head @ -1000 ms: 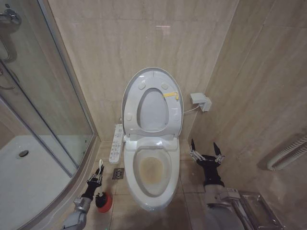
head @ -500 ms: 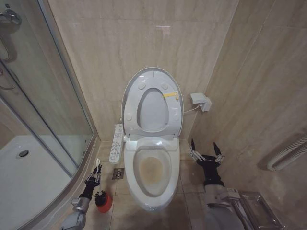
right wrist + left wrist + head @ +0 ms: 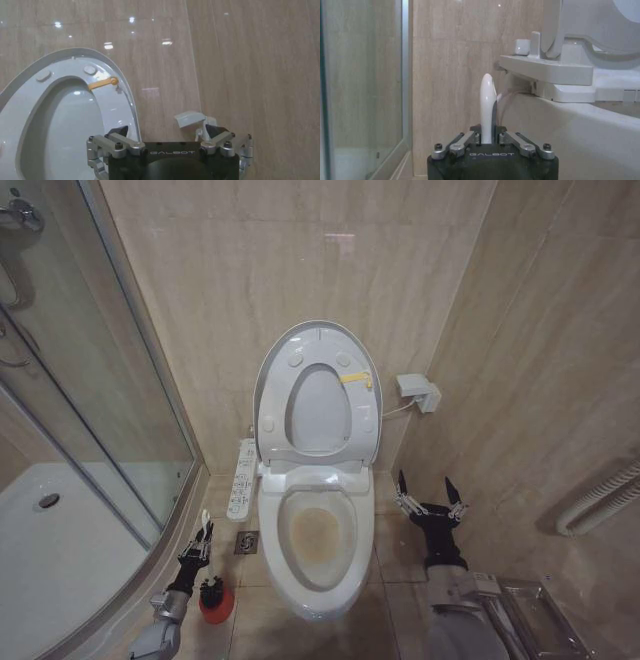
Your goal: Open the toilet lid, clean the toilet bowl with a toilet brush, close the toilet lid, and flush.
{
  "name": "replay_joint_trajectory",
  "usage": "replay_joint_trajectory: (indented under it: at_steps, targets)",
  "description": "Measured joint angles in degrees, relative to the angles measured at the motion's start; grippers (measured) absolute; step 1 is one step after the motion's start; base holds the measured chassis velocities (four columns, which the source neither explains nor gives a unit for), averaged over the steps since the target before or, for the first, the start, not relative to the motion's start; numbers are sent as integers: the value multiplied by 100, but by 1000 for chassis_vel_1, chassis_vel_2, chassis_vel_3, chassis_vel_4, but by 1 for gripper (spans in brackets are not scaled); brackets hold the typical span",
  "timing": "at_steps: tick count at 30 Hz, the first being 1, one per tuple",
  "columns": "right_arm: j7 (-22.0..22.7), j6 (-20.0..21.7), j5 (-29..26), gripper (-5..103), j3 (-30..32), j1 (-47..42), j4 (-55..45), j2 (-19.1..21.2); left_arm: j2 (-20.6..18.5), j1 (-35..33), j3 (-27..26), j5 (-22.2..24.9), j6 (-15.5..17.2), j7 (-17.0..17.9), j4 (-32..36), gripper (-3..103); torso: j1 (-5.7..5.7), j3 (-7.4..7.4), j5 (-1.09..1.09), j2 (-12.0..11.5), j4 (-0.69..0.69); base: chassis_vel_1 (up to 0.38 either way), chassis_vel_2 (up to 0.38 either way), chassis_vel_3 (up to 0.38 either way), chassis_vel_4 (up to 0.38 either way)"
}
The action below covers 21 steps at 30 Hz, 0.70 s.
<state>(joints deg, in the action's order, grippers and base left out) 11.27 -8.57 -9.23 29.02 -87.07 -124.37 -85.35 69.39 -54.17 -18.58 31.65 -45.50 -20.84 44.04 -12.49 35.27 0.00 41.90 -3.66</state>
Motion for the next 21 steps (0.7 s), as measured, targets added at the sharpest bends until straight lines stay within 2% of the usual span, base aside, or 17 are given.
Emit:
replay_joint_trajectory:
  at_steps: [2,17,21]
  targets:
    - [0,0,0,100,0,0,0,0,7,3,-1,11,-6,-1,10,17,13,-18,0,-32,-3,0,0,0,0]
    - [0,0,0,100,0,0,0,0,-9,-12,-4,-21,30,97,23,17,32,-46,0,-80,0,0,0,0,0]
    - [0,0,0,100,0,0,0,0,-8,-19,-12,-63,35,133,18,17,89,-110,0,-202,1,0,0,0,0]
